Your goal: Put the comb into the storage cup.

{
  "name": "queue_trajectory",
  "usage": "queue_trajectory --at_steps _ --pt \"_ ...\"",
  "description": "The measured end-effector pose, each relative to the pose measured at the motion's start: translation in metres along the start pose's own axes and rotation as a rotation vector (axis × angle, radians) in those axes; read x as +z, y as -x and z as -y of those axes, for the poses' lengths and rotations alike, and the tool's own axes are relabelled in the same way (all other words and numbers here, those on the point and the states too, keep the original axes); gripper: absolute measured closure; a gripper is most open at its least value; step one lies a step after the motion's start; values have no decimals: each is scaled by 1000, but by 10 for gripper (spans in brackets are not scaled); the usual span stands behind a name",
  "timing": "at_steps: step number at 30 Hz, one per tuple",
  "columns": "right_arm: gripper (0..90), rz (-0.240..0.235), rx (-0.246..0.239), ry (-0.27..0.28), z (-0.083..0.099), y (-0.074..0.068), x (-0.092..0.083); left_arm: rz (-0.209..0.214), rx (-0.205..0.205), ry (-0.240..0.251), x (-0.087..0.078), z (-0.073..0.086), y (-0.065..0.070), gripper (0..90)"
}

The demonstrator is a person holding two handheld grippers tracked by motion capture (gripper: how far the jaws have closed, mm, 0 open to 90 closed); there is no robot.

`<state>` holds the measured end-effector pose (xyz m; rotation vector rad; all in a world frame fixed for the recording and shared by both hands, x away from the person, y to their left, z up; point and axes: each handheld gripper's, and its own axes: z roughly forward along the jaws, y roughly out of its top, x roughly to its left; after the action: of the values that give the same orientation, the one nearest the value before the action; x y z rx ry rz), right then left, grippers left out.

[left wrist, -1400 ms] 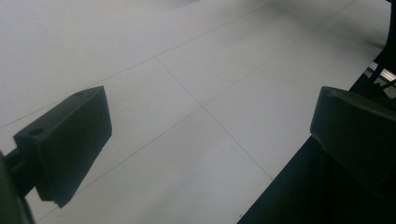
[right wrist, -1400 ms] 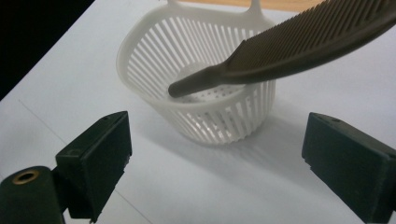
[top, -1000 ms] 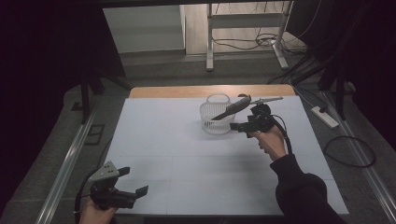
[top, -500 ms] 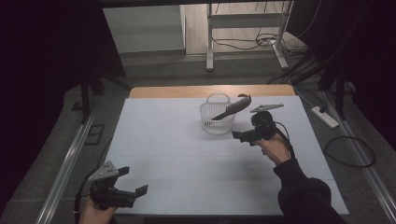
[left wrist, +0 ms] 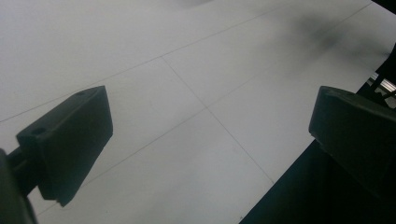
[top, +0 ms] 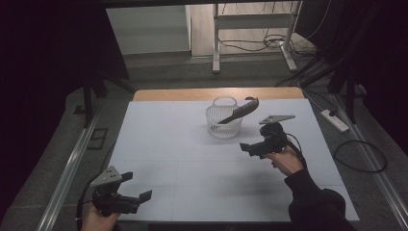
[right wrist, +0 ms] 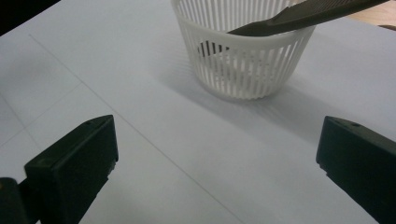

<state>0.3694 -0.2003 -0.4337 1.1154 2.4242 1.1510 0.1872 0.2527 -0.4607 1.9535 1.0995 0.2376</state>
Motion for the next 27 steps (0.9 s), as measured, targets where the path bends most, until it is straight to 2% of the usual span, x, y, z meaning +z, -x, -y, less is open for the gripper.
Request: queue_trajectory --at_steps 9,15,23,27 --pt "0 -26 -18 14 10 -9 -10 -4 0 -3 0 0 0 7" --pt "0 -41 -61 3 17 -15 -17 -3 -1 -4 0 0 0 7" --pt "0 -41 -48 -1 29 -17 -26 -2 -1 -3 0 0 0 7" --pt "0 -58 -63 -16 35 -18 -30 -2 -1 -3 0 0 0 7"
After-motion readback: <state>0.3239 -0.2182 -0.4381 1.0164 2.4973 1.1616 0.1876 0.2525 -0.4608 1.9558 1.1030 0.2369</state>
